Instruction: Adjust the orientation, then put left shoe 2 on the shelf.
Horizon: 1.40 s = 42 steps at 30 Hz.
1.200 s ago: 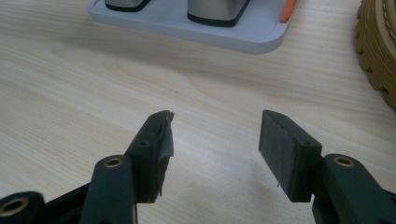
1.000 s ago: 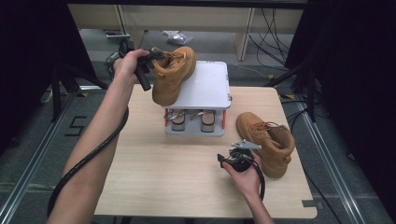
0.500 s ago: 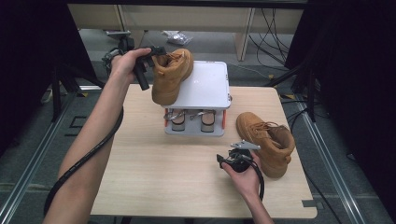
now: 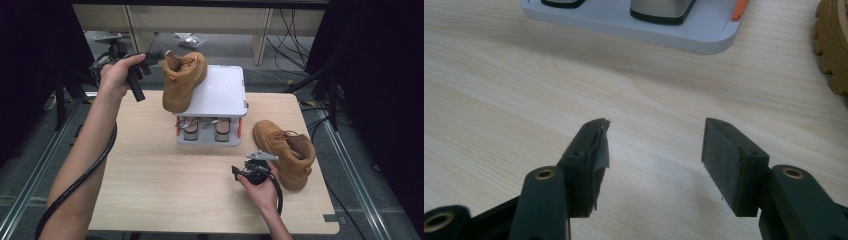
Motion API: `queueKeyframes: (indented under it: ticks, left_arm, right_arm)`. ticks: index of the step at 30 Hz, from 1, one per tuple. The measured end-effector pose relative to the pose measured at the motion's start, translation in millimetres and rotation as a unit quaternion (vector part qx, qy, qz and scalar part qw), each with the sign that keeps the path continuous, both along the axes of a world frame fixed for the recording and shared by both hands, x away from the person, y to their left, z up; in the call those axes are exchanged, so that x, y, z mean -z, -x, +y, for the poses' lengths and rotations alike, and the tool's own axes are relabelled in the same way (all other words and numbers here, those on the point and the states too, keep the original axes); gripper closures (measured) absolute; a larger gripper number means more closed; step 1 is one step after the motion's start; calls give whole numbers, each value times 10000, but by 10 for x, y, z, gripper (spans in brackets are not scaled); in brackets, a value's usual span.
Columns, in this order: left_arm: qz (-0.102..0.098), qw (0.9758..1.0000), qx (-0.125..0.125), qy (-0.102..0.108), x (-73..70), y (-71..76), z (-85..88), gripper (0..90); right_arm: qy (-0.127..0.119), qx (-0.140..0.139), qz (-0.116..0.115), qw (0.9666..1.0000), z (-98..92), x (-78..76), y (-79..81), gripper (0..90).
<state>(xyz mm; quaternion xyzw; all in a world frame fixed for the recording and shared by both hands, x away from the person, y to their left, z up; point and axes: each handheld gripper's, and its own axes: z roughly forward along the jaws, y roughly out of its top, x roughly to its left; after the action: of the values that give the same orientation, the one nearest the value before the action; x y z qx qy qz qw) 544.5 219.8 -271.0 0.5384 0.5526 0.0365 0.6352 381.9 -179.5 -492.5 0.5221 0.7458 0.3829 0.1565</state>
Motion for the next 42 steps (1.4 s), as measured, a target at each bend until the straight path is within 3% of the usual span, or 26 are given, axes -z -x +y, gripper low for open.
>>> queueKeyframes:
  ticks: [3,4,7,13,14,15,16,18,21,24,25,28,32,35,40,42]
  left_arm:
    - [-80,10000,1,19,41,89,64,650]
    - [-82,9999,118,-52,107,173,107,694]
    - [-40,9996,272,52,234,276,159,771]
    - [-79,9994,278,-163,505,406,214,834]
    - [-79,9994,278,-163,505,406,214,843]
    - [-78,9993,298,-199,616,441,218,851]
    - [-78,9993,298,-199,616,441,218,859]
    - [-27,9995,258,-178,752,478,237,874]
    - [2,9995,268,-163,819,503,245,891]
    - [-54,9990,320,-304,883,576,218,896]
    - [-68,9988,335,-352,899,601,205,896]
    - [-123,9980,397,-467,956,667,157,897]
    - [-161,9973,474,-542,1011,739,89,898]
    - [-93,9971,430,-620,1043,746,53,898]
    - [-56,9973,299,-674,1072,746,22,899]
    - [-5,9970,290,-711,1089,740,-14,899]
  right_arm:
    - [-35,67,100,9999,-3,-11,15,445]
    - [-25,59,76,10000,-10,-7,11,445]
    - [0,84,71,9999,-19,0,3,445]
    - [-71,54,94,9999,-9,-2,17,445]
    - [-137,105,156,9997,-1,-6,24,445]
    - [-119,98,135,9998,-7,-8,23,445]
    - [-119,98,135,9998,-7,-8,23,445]
    - [-69,118,93,9999,-16,-15,20,445]
    - [-103,98,103,9998,-9,-7,22,446]
    - [6,38,52,10000,-13,-7,15,445]
    - [-56,86,150,9998,5,-15,24,446]
    - [3,10,2,10000,3,-14,-4,447]
    - [-97,55,129,9999,28,-22,0,447]
    - [-101,-63,-111,9999,22,7,-33,447]
    - [-40,-10,35,10000,14,-24,-12,447]
    - [-186,28,69,9998,36,-23,-2,447]
